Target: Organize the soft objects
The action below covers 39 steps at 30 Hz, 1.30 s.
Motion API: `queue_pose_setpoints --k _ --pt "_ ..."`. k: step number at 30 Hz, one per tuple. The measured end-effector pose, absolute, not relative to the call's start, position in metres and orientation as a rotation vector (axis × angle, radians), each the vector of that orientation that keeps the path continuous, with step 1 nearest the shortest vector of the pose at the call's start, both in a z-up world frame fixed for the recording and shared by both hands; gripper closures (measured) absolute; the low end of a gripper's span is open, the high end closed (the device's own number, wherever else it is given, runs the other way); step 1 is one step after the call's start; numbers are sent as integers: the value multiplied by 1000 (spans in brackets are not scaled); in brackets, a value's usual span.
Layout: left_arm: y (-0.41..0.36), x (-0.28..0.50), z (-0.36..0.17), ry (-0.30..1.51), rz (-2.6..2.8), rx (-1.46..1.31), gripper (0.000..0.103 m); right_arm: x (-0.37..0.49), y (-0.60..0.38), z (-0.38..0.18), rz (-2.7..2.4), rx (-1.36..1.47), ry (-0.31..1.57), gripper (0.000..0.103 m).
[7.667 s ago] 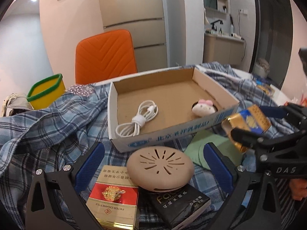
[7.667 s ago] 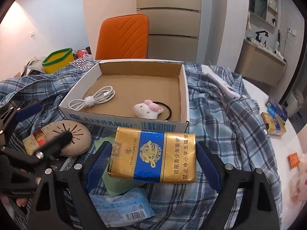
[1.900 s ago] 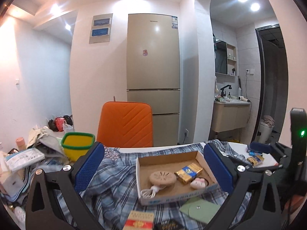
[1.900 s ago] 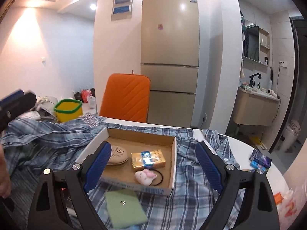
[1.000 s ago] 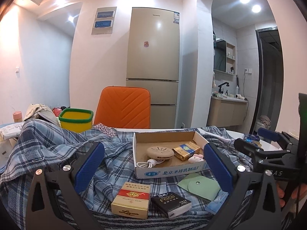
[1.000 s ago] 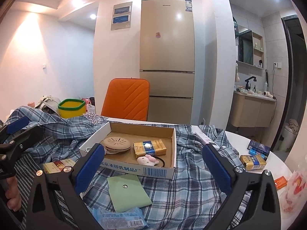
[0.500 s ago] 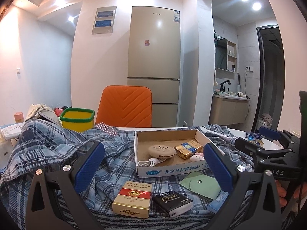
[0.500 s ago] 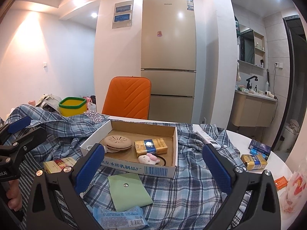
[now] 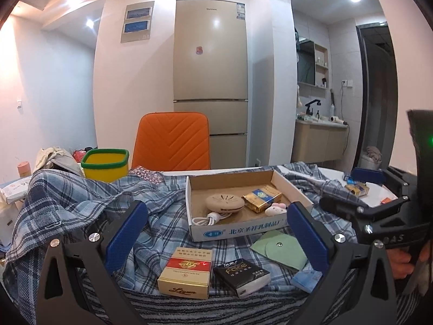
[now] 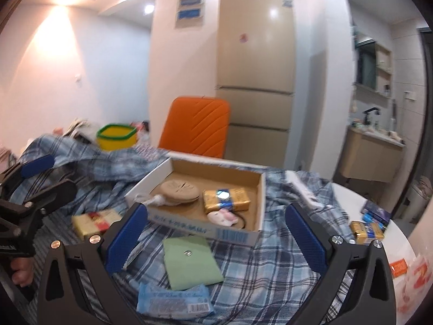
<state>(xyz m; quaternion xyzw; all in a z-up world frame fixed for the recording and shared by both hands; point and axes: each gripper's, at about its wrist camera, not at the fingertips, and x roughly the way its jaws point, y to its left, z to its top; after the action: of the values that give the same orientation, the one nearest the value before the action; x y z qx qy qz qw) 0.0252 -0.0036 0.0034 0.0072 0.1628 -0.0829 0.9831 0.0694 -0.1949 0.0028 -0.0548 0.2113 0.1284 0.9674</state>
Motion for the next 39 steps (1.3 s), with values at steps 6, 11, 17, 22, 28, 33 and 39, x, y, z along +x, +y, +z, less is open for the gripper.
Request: queue_pose_setpoints --k 6,11,17,22,28,33,39 --pt "6 36 0 382 -176 -50 0 99 -177 -9 420 -242 632 0" --pt "6 38 -2 391 -172 -48 0 125 -169 -32 455 -239 830 8" --pt "3 41 -4 410 -176 -39 0 146 -164 -62 408 -238 975 13" --pt "2 43 -5 419 -188 -34 0 156 -165 -77 404 -221 1065 14" --pt "2 46 -7 431 -197 -37 0 168 -166 -90 414 -241 1159 15" --pt "2 49 -9 450 -197 -36 0 172 -164 -96 414 -243 1190 19" --pt "1 51 -11 463 -196 -29 0 170 -161 -90 415 -244 1180 29"
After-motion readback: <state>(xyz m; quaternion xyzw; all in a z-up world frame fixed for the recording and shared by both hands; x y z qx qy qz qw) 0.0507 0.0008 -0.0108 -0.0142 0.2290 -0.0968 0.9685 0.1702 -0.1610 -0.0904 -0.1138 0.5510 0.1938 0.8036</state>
